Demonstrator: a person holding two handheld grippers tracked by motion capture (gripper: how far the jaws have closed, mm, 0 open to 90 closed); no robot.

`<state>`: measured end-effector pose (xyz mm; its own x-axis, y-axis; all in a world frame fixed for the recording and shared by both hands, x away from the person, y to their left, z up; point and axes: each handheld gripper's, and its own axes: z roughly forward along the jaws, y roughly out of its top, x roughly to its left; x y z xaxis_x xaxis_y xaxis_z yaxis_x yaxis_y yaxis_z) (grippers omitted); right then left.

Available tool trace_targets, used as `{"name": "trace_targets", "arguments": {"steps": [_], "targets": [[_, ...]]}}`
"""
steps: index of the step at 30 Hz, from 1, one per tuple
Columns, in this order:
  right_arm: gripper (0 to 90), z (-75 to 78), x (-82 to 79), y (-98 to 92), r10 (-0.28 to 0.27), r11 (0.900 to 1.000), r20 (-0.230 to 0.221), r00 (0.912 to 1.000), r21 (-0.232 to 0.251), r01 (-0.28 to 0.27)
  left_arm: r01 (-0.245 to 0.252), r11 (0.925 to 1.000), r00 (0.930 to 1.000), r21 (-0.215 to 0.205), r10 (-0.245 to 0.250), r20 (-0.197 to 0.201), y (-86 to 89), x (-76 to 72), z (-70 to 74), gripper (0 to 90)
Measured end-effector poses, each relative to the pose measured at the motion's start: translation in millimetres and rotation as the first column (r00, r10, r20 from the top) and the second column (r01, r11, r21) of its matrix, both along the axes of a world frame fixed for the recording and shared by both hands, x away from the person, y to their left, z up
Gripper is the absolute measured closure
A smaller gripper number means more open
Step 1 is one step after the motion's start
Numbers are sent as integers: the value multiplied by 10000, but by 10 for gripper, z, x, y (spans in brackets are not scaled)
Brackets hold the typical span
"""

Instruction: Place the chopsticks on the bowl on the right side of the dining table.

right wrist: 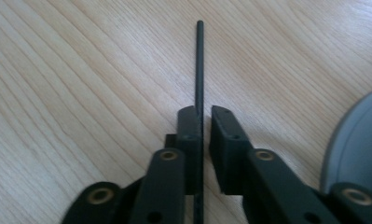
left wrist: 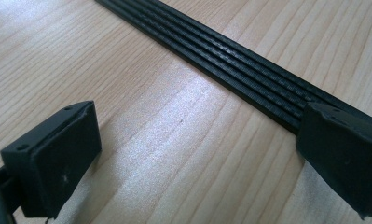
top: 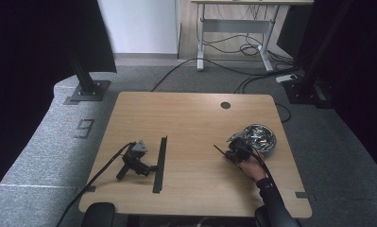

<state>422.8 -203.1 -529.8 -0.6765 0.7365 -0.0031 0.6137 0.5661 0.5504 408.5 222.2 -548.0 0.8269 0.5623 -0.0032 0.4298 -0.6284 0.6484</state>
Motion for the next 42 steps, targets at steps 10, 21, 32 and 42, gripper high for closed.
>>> {"name": "trace_targets", "arguments": {"steps": [10, 21, 32, 42], "targets": [[577, 138, -97, -94, -60, 9999, 80, 9999, 135, 59, 0, 10000, 10000, 1, 0, 2, 0, 0, 0, 0], [453, 164, -253, -216, -354, 9994, -15, 9994, -67, 353, -1, 10000, 10000, -2, 1, 2, 0, 0, 0, 0], [654, 39, -290, -310, -263, 9994, -561, 9981, -248, 250, 6, 10000, 10000, 5, -6, 4, 0, 0, 0, 0], [831, 32, -279, -349, -210, 9997, -787, 9967, -150, 198, 6, 10000, 10000, 2, -6, 8, 0, 0, 0, 0]]}}
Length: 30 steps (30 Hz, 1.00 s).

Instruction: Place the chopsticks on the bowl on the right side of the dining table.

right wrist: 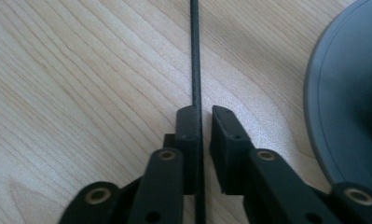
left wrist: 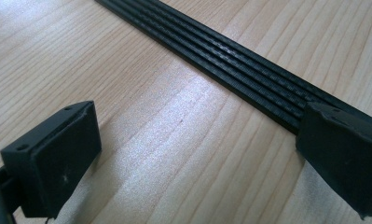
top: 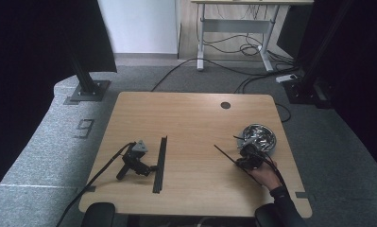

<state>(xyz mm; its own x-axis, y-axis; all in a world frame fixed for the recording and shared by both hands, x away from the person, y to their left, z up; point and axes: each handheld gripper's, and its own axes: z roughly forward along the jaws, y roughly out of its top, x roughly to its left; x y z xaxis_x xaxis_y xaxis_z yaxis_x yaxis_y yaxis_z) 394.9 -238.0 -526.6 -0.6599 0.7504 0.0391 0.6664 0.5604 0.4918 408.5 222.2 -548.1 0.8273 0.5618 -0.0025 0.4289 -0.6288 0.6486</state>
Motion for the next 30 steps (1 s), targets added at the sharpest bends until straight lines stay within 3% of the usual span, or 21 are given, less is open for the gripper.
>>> {"name": "trace_targets", "arguments": {"steps": [15, 30], "targets": [[854, 1, -4, -23, -15, 9995, 35, 10000, 319, 14, 2, 10000, 10000, 1, -2, -3, 0, 0, 0, 0], [855, 235, -22, -38, -41, 9971, 330, 9994, 763, 16, 11, 10000, 10000, 13, -11, -2, 1, 1, 1, 0]]}}
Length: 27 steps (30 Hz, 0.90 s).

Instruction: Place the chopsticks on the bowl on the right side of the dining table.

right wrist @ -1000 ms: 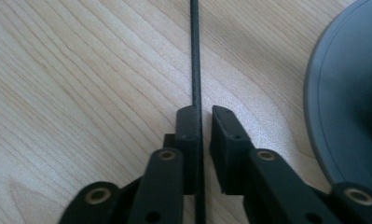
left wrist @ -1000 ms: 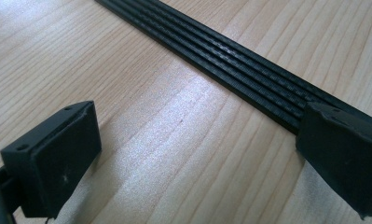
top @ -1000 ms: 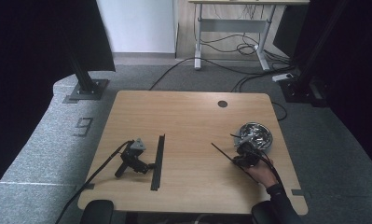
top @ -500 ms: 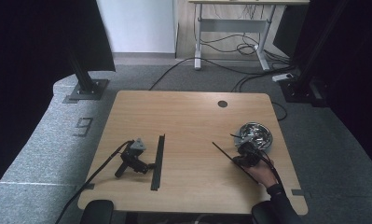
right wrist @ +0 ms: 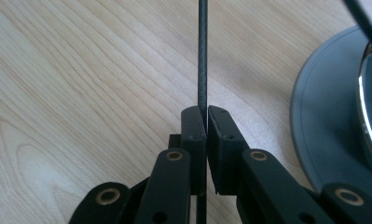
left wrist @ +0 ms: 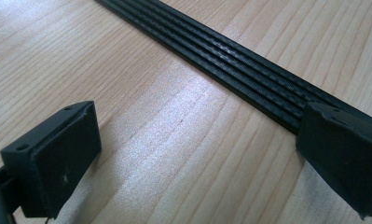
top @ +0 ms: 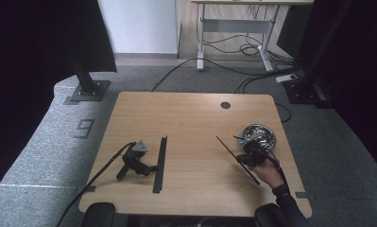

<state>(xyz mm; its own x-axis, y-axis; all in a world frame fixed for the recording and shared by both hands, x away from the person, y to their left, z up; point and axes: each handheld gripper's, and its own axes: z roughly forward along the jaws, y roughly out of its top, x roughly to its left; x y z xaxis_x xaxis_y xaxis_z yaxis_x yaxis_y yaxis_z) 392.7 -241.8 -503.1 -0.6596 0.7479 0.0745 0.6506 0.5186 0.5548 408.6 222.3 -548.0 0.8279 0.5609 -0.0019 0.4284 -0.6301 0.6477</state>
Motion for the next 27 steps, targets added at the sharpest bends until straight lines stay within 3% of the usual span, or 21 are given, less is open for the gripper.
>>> {"name": "trace_targets", "arguments": {"steps": [27], "targets": [[857, 402, 3, -83, -240, 9996, 602, 9979, 172, 230, -15, 10000, 10000, -12, 15, 1, -1, 0, -1, 0]]}}
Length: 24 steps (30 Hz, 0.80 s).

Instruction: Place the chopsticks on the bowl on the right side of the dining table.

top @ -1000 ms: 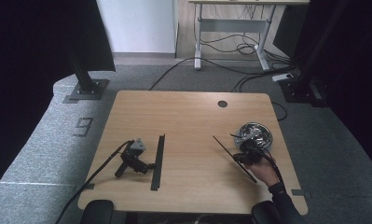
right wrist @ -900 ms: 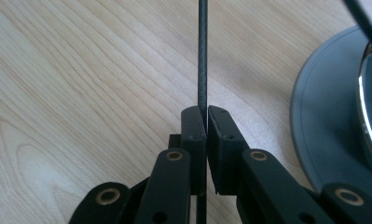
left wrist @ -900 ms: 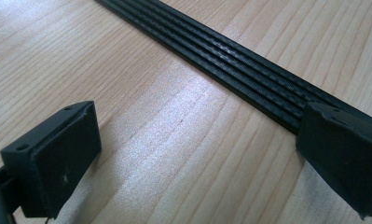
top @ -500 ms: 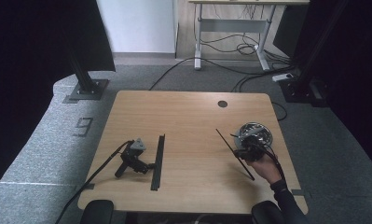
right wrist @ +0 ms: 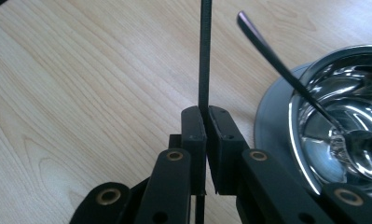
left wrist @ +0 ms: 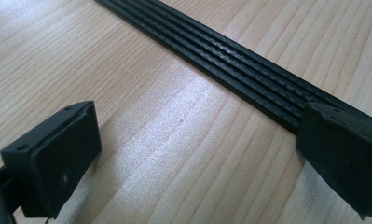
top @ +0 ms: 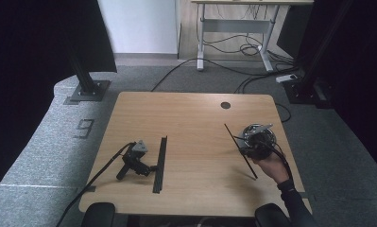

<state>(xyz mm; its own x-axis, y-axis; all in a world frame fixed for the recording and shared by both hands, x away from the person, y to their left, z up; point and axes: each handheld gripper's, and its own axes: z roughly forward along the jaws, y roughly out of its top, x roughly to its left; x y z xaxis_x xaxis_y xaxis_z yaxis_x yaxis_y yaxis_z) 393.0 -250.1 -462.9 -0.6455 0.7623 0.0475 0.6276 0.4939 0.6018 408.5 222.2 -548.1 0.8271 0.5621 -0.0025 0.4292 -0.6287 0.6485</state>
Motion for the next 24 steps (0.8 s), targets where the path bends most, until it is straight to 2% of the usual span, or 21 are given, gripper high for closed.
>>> {"name": "trace_targets", "arguments": {"steps": [7, 12, 24], "targets": [[857, 102, -1, -79, -174, 9998, 173, 9997, 64, 173, -1, 10000, 10000, -1, 1, 1, 0, 0, 0, 0], [857, 164, 24, -146, -386, 9991, 320, 9987, -169, 392, -5, 10000, 10000, -3, 5, -1, 0, 0, 0, 0], [857, 118, 215, -368, -1232, 9887, 221, 9921, -830, 1246, 9, 10000, 10000, 8, -9, -4, 1, 0, 0, 0]]}}
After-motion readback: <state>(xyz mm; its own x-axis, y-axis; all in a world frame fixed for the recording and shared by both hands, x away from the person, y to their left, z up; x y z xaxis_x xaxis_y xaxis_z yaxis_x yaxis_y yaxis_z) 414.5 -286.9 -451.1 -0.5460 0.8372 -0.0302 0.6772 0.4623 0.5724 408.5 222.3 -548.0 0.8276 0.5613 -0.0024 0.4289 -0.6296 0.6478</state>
